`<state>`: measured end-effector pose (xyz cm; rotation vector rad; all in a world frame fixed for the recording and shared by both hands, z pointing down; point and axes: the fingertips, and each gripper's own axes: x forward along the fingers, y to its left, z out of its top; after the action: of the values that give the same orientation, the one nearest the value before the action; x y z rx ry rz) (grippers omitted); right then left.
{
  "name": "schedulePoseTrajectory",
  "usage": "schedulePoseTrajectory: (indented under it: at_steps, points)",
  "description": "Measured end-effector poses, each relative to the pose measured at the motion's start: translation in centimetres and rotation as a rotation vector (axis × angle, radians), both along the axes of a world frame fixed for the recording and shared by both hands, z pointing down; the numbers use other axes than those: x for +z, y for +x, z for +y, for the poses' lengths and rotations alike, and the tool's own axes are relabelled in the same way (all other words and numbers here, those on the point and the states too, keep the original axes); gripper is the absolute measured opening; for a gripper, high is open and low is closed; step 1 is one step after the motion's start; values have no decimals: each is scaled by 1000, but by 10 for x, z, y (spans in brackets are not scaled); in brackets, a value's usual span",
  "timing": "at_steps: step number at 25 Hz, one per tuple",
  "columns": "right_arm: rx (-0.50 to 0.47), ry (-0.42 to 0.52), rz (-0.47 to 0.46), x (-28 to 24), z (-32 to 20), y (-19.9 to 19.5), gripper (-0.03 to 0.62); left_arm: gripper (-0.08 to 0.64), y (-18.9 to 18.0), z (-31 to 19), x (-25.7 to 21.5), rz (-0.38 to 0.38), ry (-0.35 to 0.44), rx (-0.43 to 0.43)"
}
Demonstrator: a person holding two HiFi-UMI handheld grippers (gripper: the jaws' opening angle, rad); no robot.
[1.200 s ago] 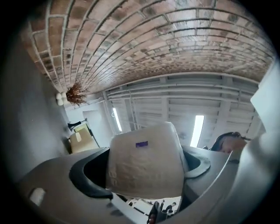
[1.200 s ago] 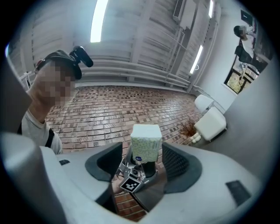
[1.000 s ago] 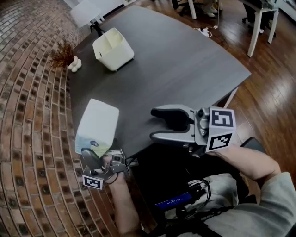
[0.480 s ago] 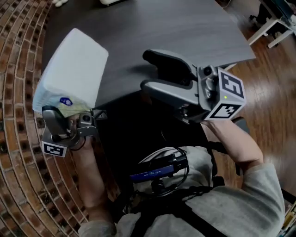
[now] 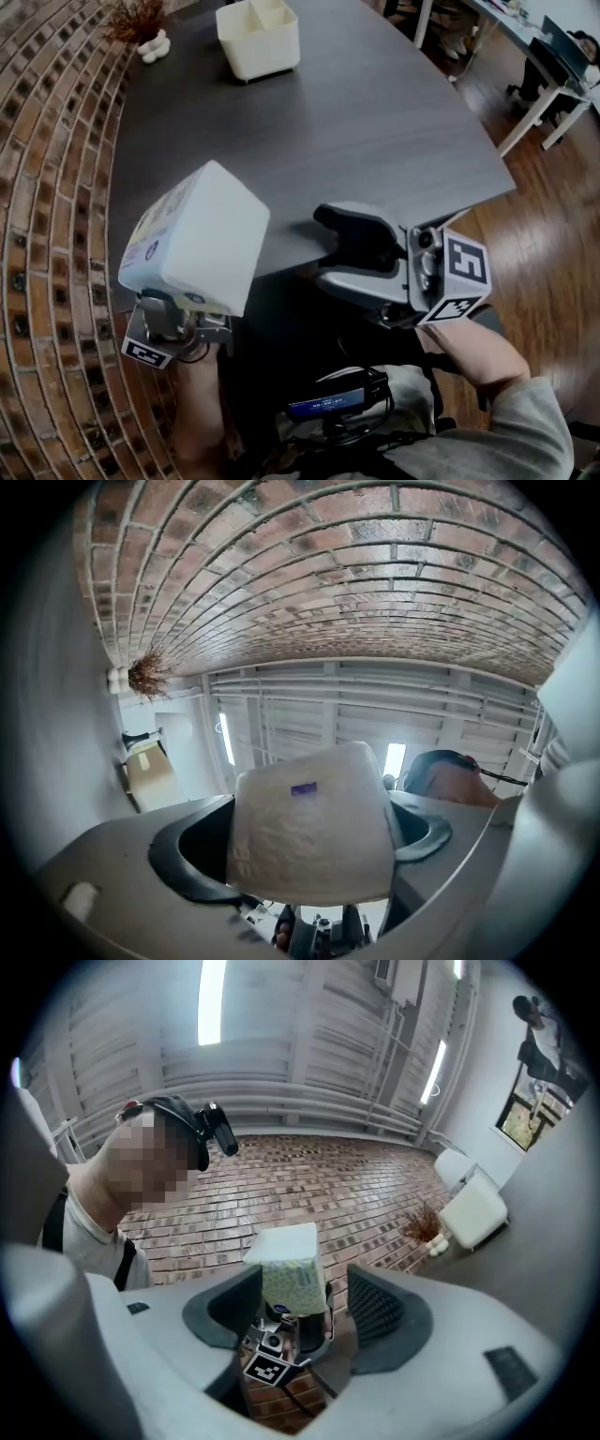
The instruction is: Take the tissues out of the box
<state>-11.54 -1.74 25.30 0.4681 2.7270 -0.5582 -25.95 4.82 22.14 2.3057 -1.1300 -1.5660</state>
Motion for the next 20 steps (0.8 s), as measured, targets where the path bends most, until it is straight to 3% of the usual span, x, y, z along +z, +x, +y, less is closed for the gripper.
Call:
schedulePoseTrajectory:
  at_steps: [20]
  points:
    - [-15,38,-6,-1,3,3,284,482,4,-2,3,21,18,26]
